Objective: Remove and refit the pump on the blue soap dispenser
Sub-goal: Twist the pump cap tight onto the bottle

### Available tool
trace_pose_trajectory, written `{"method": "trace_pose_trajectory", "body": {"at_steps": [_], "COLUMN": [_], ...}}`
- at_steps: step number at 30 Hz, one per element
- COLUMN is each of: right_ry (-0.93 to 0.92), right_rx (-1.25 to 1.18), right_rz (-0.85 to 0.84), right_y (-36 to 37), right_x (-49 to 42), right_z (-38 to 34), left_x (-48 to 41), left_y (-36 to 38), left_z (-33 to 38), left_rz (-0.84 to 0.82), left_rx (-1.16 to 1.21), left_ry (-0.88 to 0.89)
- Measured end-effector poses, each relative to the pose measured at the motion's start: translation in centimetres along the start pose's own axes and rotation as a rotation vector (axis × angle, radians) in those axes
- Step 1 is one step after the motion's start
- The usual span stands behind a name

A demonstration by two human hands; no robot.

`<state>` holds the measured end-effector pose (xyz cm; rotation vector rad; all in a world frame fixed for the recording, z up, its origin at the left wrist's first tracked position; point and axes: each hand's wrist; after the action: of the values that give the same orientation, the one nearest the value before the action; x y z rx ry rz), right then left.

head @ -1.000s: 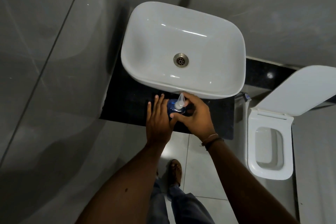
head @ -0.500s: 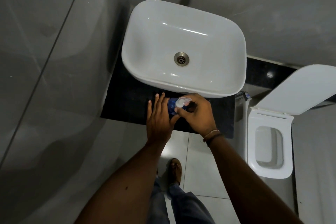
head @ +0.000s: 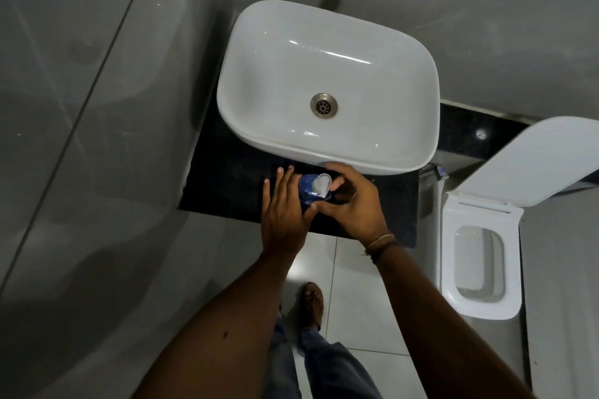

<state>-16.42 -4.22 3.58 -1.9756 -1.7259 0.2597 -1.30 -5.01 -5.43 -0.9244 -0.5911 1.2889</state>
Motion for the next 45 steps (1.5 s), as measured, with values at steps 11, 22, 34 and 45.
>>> {"method": "trace_pose_trajectory", "body": {"at_steps": [11,22,34,45], "right_ry": [-0.007,-0.013,0.031,0.006], "right_rx": [0.024,0.006,0.137,0.201], "right_rz": [0.056,0.001,0.226,0.142], "right_y": [0.1,-0.3,2.5,1.9], "right_x": [0.1,-0.2,0.4,-0.2], "right_z": [0.6,0.5,0.4,0.9], "left_x": [-0.1,-0.1,-0.1,-0.2], "left_y": [0.3,0.6,0.2,0.2], "left_z": [0.0,-0.1,0.1,-0.3], "left_rz": [-0.008,0.005,-0.012,-0.039], "left_rx": [0.007,0.003,0.004,-0.006], "left_ry": [-0.035,-0.032,-0.033,-0.030]}}
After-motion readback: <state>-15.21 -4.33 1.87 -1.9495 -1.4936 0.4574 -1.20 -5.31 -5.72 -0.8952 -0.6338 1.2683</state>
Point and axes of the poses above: each hand's wrist, its own x-axis away from the middle knuckle, its own y-axis out of the palm, z = x × y, and after that the axes turned 2 degrees about -x, right-handed
